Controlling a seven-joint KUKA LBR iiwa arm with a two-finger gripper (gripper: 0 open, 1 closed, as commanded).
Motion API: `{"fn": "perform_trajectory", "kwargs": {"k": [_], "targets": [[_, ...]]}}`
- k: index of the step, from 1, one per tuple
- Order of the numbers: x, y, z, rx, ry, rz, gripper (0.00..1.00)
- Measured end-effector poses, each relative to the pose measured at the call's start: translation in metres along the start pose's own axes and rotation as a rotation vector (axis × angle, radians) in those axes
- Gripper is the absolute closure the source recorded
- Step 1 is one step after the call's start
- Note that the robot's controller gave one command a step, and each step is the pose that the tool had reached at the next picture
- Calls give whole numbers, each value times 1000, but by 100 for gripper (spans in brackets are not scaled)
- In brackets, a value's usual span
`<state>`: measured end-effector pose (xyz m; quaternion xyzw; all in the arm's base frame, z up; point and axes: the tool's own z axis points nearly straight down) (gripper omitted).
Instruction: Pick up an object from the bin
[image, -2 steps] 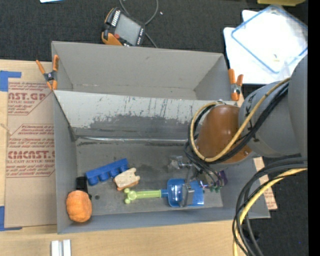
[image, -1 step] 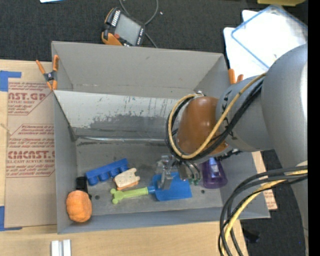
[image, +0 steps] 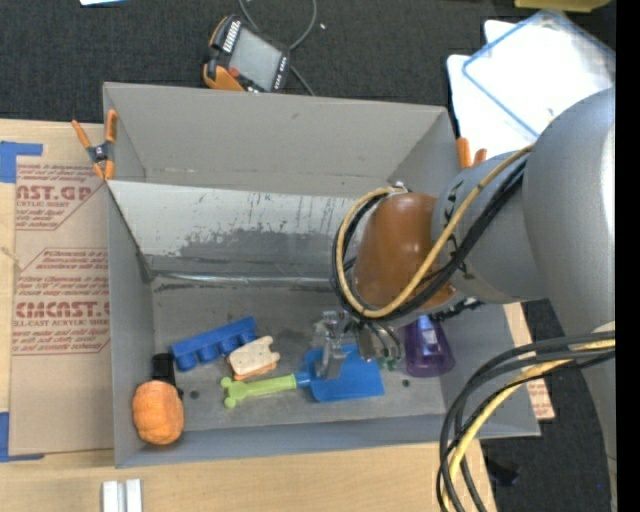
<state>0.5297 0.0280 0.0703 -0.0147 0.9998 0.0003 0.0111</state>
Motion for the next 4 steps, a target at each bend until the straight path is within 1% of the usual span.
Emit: {"fn": "perform_trajectory", "kwargs": {"k": [1,2,3,4], "targets": [[0,-6,-44,-1,-3,18,0],[1,-6,-43,-1,-1,18,0],[-2,-15,-27,-1,-1,-175,0],[2,-10,-10,-2,0,-45,0]]}}
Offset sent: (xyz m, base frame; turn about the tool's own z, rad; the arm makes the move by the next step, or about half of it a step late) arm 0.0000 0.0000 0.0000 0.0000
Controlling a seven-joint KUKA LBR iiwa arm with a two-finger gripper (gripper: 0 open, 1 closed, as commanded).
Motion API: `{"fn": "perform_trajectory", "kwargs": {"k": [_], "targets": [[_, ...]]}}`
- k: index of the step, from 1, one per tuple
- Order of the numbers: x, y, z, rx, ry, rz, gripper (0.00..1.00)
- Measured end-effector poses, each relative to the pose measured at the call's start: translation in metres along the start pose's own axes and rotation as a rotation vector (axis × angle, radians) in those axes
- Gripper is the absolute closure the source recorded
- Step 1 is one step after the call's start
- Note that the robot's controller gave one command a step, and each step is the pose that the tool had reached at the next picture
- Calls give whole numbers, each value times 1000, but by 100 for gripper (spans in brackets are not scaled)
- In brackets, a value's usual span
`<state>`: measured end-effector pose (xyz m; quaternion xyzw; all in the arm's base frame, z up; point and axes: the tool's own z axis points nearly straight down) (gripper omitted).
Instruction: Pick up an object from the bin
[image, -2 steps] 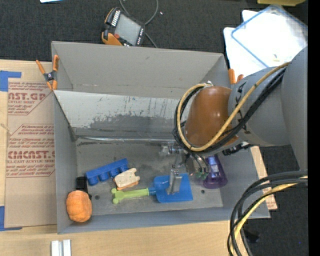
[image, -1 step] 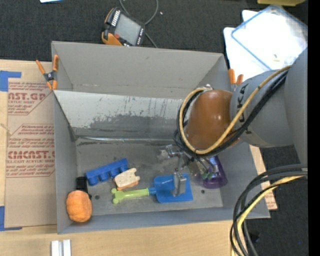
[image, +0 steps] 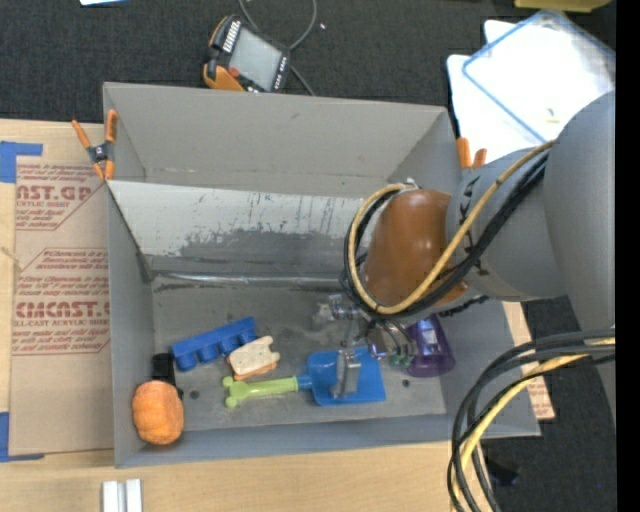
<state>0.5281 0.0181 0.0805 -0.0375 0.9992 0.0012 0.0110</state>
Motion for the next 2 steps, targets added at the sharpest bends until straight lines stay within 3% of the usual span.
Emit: {"fn": "perform_trajectory", "kwargs": {"k": [1,2], "targets": [[1,8,-4,1,-2,-138,0],[2,11,-2,0,-2,-81,0]]}}
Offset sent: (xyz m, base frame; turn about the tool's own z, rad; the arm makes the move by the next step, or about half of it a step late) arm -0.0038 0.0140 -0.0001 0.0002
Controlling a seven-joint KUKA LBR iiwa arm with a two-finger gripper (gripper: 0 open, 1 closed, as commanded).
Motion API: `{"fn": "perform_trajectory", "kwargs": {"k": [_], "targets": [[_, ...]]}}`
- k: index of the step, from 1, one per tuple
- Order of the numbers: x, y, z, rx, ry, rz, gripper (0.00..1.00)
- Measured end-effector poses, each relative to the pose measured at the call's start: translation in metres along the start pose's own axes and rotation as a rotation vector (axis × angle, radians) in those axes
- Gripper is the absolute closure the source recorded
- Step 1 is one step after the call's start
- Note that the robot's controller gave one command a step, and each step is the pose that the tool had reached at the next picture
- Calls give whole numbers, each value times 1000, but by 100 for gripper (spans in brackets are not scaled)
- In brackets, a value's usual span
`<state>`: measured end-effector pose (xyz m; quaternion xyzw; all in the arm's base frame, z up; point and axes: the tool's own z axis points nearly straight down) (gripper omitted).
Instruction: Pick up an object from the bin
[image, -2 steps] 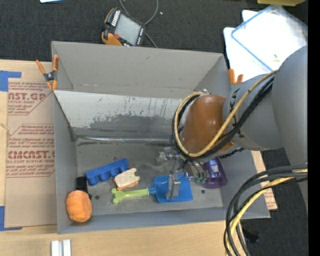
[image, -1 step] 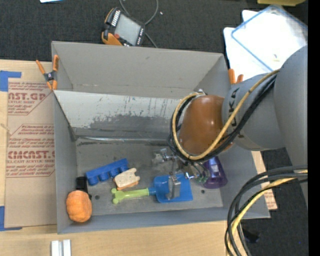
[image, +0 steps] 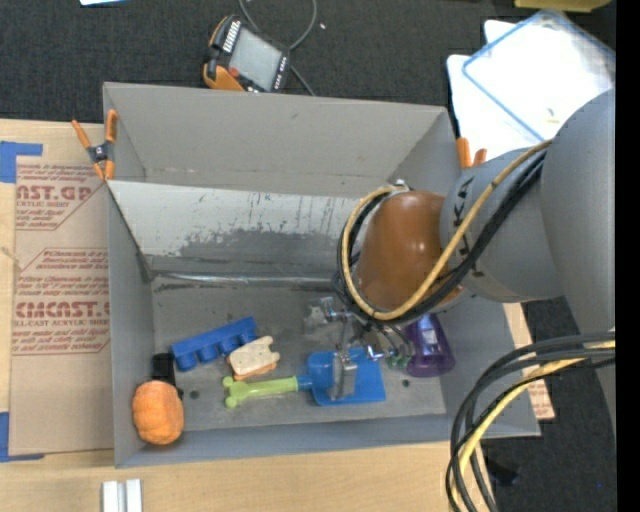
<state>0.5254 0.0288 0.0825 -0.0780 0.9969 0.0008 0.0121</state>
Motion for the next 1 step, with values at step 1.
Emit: {"fn": "perform_trajectory", "kwargs": {"k": [1], "targets": [[8,0,12,0,-3,13,0]]}}
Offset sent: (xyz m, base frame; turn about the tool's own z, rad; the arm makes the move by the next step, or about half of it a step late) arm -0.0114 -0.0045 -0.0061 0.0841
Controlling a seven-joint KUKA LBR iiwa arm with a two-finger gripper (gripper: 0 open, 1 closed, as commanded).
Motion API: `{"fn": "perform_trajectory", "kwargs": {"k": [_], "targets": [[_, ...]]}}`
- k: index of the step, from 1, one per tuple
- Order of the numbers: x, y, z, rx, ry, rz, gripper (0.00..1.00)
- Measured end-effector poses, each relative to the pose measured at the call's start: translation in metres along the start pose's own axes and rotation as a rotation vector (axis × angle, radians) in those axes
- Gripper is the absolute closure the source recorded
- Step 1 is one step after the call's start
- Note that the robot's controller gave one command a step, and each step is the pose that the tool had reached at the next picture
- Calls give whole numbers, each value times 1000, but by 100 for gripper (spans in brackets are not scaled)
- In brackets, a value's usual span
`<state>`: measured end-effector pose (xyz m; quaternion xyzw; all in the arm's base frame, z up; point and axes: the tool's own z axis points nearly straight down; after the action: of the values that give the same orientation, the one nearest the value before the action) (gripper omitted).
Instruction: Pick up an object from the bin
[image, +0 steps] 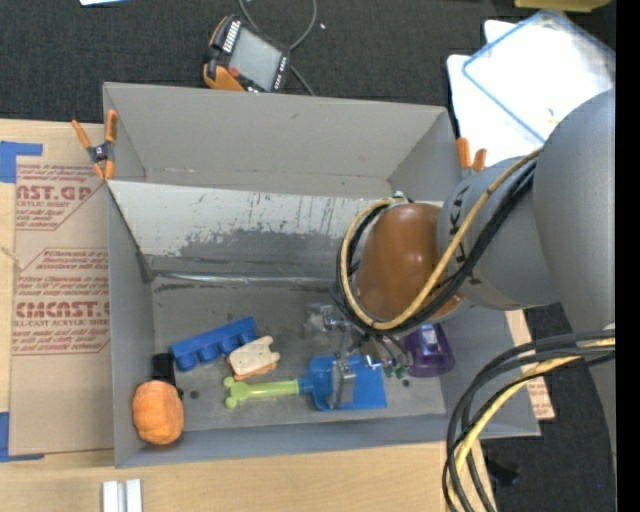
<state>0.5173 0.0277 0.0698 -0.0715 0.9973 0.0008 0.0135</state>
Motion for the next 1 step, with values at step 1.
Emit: {"fn": "perform_trajectory", "kwargs": {"k": [1], "targets": [[3,-2,-6,-2,1,70,100]]}}
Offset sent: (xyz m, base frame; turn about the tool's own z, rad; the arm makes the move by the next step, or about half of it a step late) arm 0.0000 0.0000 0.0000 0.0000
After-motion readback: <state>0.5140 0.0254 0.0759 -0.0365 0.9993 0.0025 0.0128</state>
